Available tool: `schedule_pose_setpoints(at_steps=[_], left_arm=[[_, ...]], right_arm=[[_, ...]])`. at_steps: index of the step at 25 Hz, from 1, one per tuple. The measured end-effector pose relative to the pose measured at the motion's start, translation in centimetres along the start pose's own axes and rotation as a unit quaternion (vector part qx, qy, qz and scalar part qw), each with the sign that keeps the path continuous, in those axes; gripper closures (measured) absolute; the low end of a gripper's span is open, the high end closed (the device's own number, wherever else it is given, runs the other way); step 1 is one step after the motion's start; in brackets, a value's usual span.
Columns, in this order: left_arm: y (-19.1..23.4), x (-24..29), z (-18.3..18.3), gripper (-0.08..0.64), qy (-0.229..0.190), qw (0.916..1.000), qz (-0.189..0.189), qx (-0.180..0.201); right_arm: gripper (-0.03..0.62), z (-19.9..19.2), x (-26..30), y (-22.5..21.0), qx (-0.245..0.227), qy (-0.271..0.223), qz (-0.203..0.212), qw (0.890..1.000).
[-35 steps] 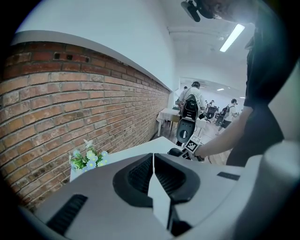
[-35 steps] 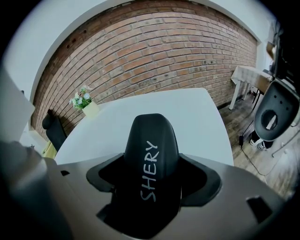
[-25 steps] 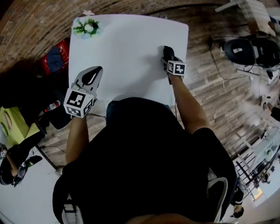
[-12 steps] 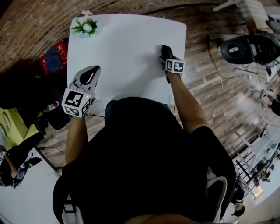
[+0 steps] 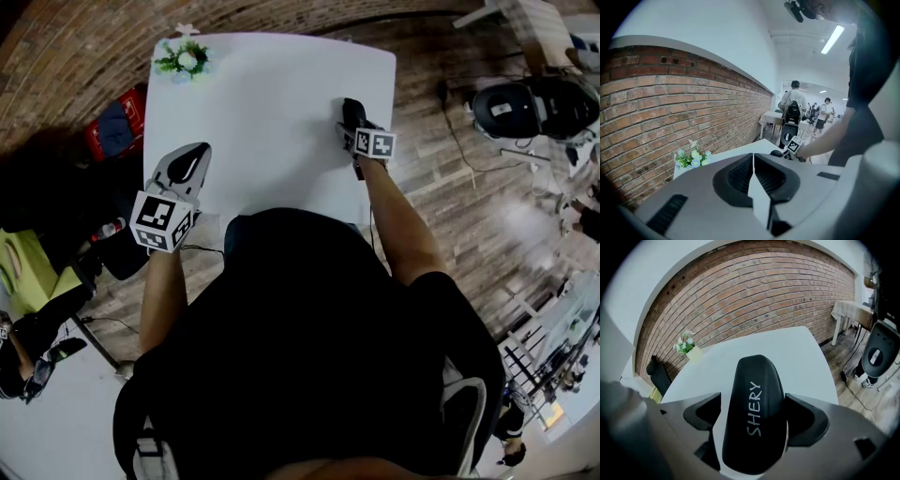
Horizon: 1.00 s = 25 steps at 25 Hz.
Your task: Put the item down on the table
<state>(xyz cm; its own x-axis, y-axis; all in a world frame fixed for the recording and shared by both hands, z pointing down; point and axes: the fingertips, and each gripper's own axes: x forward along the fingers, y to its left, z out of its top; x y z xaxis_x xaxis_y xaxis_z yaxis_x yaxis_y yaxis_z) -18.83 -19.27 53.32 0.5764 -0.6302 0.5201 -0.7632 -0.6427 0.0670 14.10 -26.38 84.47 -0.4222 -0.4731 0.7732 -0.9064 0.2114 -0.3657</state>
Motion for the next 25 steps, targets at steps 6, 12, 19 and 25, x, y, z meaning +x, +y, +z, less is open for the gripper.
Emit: schedule_pose_setpoints(at_steps=[6,12,19,25], left_arm=[[-0.5,-0.3,0.3,0.543,-0.004,1.0000,0.002,0.003],[-1.4,-0.5,0.8,0.543,-0.008,0.9999,0.001,0.009],[-2.2,-0.8,1.2,0.543,-0.009,0.9998,0.003,0.017],[-2.7,-0.9,1.7,0.543,-0.014,0.9996,0.003,0.023]], right_arm=[[0.193,0.7,-1.0,-0.1,0.014,-0.018,0.005,1.000],[0.190,0.9,-2.3,-0.2,0.019,-0.031,0.015,0.999],[0.190,0.8,-3.0,-0.4,0.023,-0.035,0.022,0.999],[0.190,1.3,-4.3,-0.5,0.019,-0.044,0.021,0.999]])
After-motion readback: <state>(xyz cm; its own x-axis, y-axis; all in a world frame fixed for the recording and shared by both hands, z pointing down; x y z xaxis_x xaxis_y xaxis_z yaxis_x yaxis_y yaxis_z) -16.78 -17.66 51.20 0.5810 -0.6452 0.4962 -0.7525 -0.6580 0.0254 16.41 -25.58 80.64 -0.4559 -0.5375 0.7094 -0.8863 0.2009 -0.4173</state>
